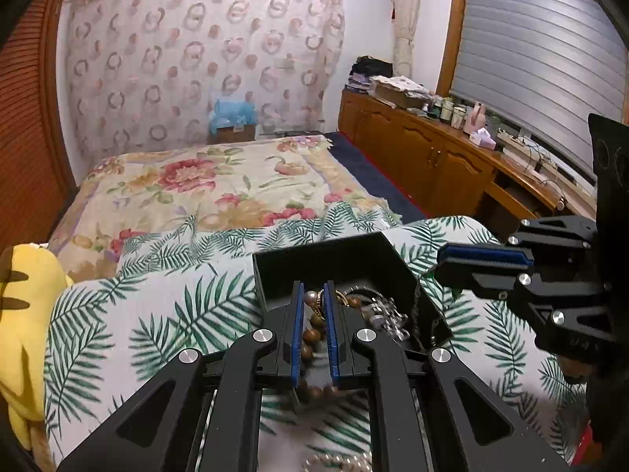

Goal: Organize jewelry
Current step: 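Carry the ring and green pendant into the black box and open both tools, then grasp the red coral bracelet with the right tool while the left tool grasps a pearl strand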

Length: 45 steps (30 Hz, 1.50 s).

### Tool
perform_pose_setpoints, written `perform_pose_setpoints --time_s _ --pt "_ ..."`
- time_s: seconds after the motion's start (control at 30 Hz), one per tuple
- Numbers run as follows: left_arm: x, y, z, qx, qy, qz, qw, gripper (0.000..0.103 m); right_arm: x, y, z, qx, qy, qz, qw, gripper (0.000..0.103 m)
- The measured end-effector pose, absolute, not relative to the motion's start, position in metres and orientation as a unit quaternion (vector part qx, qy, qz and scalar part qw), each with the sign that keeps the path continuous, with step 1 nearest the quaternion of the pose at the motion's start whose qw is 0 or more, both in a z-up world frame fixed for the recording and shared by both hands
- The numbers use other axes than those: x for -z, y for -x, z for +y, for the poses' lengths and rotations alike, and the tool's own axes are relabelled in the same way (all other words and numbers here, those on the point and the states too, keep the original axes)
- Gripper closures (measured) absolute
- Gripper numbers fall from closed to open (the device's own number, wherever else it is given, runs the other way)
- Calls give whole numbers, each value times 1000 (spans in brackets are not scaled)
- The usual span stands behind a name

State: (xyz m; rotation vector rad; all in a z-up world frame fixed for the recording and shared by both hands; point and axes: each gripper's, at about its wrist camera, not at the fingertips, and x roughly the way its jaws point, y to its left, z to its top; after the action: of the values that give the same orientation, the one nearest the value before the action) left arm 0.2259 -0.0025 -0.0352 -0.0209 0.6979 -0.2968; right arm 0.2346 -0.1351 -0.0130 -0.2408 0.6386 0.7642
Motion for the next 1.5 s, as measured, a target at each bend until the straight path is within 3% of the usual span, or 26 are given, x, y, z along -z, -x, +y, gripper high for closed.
perform_pose_setpoints --time_s 0.47,0.57,0.63,0.9,1.17,1.5 --pt "50 -248 3 146 30 337 930 94 35 -256 -129 -354 108 333 867 91" --pt "50 -247 5 147 37 332 931 94 36 -254 -129 -348 110 334 869 82" --pt "50 -245 5 150 37 330 931 93 36 -252 -131 -341 112 332 872 82" --pt "36 -229 1 162 28 318 934 79 35 -219 -152 -339 99 337 873 82" --pt "25 -208 -10 170 5 321 932 79 72 -183 -162 -341 101 396 847 82" --pt "58 -168 8 157 1 370 916 79 89 -159 -147 -357 116 417 828 75"
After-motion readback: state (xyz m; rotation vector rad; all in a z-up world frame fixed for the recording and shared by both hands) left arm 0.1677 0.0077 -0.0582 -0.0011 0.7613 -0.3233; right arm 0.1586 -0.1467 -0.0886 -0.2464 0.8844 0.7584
